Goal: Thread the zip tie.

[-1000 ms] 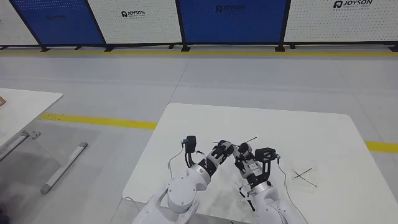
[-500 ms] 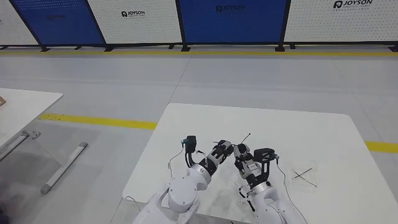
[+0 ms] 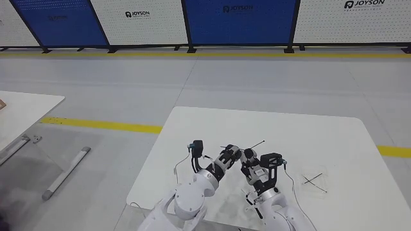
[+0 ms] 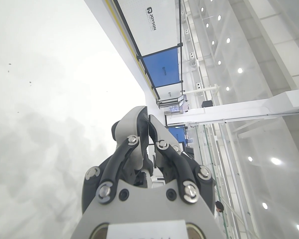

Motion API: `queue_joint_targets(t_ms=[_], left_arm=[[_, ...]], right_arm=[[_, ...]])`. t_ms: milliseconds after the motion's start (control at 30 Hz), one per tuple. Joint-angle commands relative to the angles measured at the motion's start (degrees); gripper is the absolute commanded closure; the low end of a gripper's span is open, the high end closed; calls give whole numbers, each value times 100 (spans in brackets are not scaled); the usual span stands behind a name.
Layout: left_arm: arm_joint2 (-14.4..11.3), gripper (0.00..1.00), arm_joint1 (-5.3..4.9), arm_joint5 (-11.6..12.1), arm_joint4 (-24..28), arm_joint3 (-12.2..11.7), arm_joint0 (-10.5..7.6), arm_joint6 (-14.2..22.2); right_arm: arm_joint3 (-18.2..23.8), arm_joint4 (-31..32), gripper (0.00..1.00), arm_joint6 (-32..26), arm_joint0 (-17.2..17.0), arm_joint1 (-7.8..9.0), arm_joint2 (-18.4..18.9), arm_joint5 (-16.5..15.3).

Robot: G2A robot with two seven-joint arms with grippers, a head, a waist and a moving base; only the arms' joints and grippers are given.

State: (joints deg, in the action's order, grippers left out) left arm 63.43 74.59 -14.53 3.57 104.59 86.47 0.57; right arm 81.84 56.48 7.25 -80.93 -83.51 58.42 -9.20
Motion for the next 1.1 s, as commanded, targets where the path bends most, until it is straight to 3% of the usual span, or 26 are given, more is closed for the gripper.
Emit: queue_joint_targets(t_ms=[0, 167, 300, 567, 867, 1067], left_arm=[[-4, 100, -1, 5, -10, 4, 6, 2], [-7, 100, -4, 5, -35, 3, 9, 12], [-10, 100, -4, 3, -41, -2, 5, 15], [-16, 100, -3, 52, -22, -5, 2, 16], [-60, 100, -33, 403, -186, 71, 95, 236], [-54, 100, -46, 516, -228, 97, 141, 278]], right_arm=[[2, 2, 82, 6, 0, 0, -3, 1], [5, 21, 86, 10, 2, 2, -12, 19], [2, 5, 100, 6, 3, 1, -14, 31], [-15, -20, 100, 11, 9, 2, -13, 43], [-40, -67, 100, -39, 24, 1, -19, 49], [-50, -49, 100, -49, 33, 3, -33, 31]])
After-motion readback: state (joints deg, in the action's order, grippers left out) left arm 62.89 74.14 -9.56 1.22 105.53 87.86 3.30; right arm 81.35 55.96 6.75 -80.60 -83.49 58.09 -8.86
